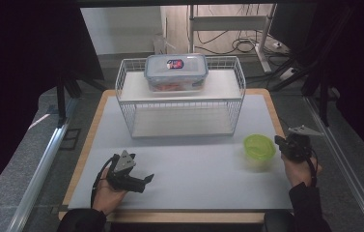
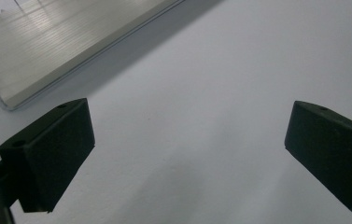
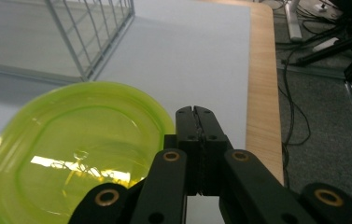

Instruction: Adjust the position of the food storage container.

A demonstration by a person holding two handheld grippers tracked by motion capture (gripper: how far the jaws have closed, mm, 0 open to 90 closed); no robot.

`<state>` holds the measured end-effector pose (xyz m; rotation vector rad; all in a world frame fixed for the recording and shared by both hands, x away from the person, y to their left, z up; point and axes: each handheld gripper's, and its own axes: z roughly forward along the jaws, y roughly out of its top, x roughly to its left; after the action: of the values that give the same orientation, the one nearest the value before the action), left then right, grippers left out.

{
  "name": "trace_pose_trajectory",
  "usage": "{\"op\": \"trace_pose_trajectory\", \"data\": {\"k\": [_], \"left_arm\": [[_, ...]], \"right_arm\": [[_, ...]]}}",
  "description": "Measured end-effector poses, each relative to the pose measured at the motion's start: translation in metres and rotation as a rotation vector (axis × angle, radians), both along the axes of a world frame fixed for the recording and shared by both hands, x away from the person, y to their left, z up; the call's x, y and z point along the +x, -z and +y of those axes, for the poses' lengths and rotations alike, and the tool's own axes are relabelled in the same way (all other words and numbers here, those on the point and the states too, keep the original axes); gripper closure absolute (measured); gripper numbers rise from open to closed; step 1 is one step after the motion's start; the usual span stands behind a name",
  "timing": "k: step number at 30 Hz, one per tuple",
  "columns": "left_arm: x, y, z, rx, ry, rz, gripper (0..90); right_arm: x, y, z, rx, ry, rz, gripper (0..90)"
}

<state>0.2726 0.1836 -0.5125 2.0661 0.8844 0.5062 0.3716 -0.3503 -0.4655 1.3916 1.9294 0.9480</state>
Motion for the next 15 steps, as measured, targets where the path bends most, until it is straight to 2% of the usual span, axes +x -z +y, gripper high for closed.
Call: {"op": "trace_pose_trajectory", "data": {"k": [6, 15], "left_arm": [[0.001, 0.001, -0.001, 0.009, 0.004, 0.004, 1.6], [0.001, 0.001, -0.001, 0.015, 0.007, 0.009, 1.6]], "right_arm": [[0.004, 0.008, -0.001, -0.026, 0.004, 0.036, 89.5], [0.006, 0.013, -0.001, -0.030, 0.004, 0.067, 89.5]]}}
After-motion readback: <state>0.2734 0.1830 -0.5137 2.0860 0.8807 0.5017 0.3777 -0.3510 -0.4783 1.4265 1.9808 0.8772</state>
